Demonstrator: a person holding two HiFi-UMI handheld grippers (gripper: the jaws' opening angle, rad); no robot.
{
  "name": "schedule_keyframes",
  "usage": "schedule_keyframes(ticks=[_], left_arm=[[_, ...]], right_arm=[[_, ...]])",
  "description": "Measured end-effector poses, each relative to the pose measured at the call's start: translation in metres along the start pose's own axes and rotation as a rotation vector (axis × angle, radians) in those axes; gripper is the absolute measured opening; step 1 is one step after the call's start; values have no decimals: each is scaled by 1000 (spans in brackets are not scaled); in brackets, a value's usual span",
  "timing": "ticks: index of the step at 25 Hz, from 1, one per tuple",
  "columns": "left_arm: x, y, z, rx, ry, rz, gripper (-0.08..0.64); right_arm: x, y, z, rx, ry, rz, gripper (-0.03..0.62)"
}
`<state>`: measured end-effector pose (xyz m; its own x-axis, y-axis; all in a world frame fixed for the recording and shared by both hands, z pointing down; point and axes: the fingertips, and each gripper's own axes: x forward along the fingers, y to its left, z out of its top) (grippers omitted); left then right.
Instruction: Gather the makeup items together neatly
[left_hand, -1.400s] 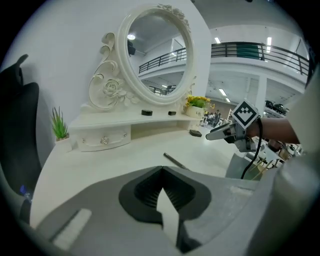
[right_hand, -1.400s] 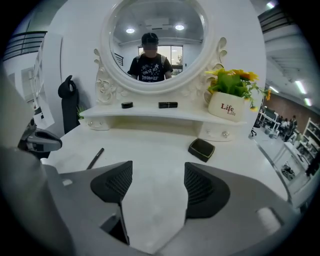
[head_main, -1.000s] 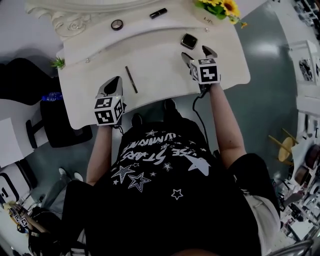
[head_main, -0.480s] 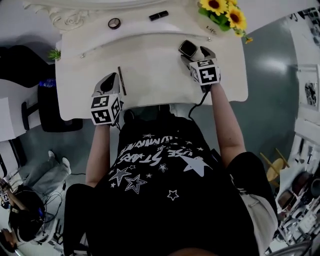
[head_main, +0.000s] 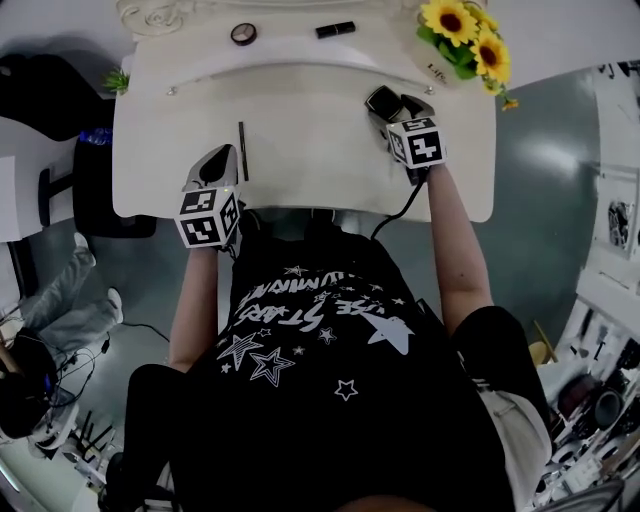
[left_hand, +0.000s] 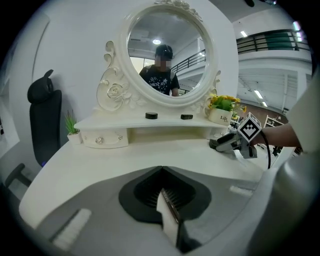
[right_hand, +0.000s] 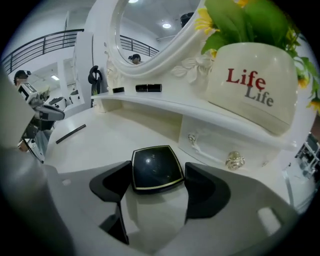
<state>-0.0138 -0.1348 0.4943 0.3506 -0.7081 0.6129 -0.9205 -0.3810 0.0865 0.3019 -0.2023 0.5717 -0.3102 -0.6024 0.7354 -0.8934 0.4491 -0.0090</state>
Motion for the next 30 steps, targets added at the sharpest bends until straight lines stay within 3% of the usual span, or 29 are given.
schedule_keyframes(ticks=[8, 16, 30], left_arm=[[-8, 7, -8, -13, -1, 14, 2], [-17, 23, -10, -12, -3, 2, 2], [-38, 57, -22, -33, 0, 11, 2]], right_arm=[[-4, 16, 7, -70, 8, 42, 356], [-6, 84, 24, -207, -11, 129, 354], [4, 211, 51, -382, -63, 382, 354]])
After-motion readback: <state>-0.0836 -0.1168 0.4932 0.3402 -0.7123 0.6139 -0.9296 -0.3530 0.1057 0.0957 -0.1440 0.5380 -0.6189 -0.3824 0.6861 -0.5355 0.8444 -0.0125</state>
